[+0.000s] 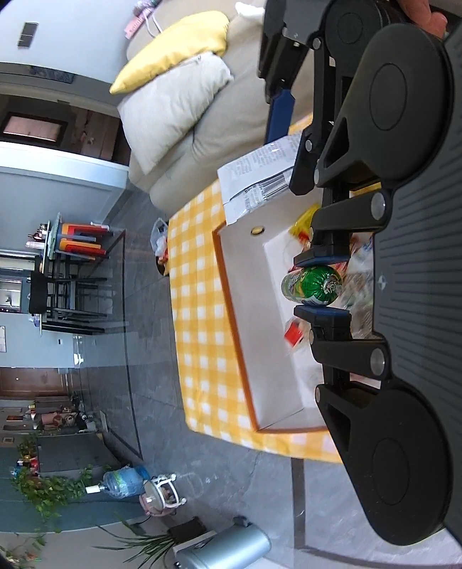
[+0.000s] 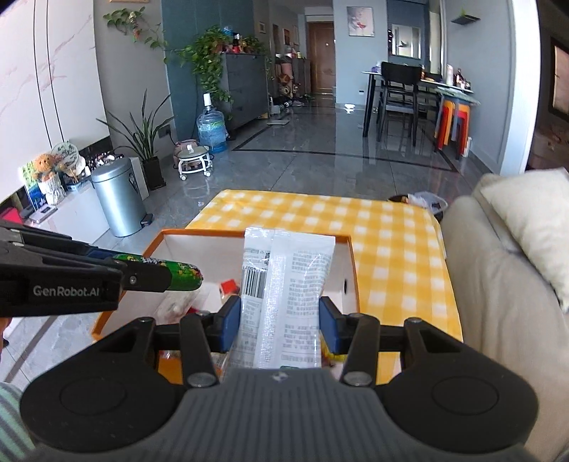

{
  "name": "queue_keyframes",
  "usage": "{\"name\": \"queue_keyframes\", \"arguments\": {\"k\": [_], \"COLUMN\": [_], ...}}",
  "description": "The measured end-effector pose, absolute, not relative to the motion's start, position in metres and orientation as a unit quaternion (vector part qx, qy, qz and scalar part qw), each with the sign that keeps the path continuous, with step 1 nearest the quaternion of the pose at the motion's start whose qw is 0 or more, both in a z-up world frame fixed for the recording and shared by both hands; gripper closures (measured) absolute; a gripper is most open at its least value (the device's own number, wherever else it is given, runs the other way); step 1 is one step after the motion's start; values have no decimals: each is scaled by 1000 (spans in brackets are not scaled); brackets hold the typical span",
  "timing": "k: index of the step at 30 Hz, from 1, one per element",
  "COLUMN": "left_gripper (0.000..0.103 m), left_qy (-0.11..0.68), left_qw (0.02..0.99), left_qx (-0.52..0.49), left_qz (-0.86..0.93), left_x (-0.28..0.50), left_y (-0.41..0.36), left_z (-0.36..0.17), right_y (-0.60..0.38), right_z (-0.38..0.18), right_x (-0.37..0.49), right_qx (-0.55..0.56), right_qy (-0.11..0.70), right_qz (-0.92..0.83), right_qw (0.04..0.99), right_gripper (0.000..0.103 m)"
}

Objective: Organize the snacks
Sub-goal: 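Lift the stick snack and white packet over the orange box with both tools, then release the stick snack and white packet into the box and withdraw both tools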

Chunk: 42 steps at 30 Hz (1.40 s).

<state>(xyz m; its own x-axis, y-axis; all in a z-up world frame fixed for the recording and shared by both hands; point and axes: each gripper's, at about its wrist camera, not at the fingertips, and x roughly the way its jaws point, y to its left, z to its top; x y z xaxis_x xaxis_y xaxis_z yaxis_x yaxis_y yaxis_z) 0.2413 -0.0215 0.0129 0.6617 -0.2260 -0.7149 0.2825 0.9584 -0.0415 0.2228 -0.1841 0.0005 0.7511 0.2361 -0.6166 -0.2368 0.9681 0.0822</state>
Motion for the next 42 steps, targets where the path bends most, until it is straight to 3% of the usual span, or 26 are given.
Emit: {"name": "queue_keyframes", "arguments": {"k": [20, 42], "left_gripper": [79, 79], "left_qy": [475, 516], "left_qw": [871, 846], "left_qx": [69, 87], "left_qz": [-107, -104], "left_x": [319, 335], "left_y": [-22, -32], "left_z": [-63, -94], "right_y": [-142, -119], "right_z": [-75, -112], "right_x": [332, 352], "right_qx": [-166, -256], "right_qy": [390, 426], "right_qz": [100, 99], "right_qw": [900, 862], "right_gripper": [58, 57]}}
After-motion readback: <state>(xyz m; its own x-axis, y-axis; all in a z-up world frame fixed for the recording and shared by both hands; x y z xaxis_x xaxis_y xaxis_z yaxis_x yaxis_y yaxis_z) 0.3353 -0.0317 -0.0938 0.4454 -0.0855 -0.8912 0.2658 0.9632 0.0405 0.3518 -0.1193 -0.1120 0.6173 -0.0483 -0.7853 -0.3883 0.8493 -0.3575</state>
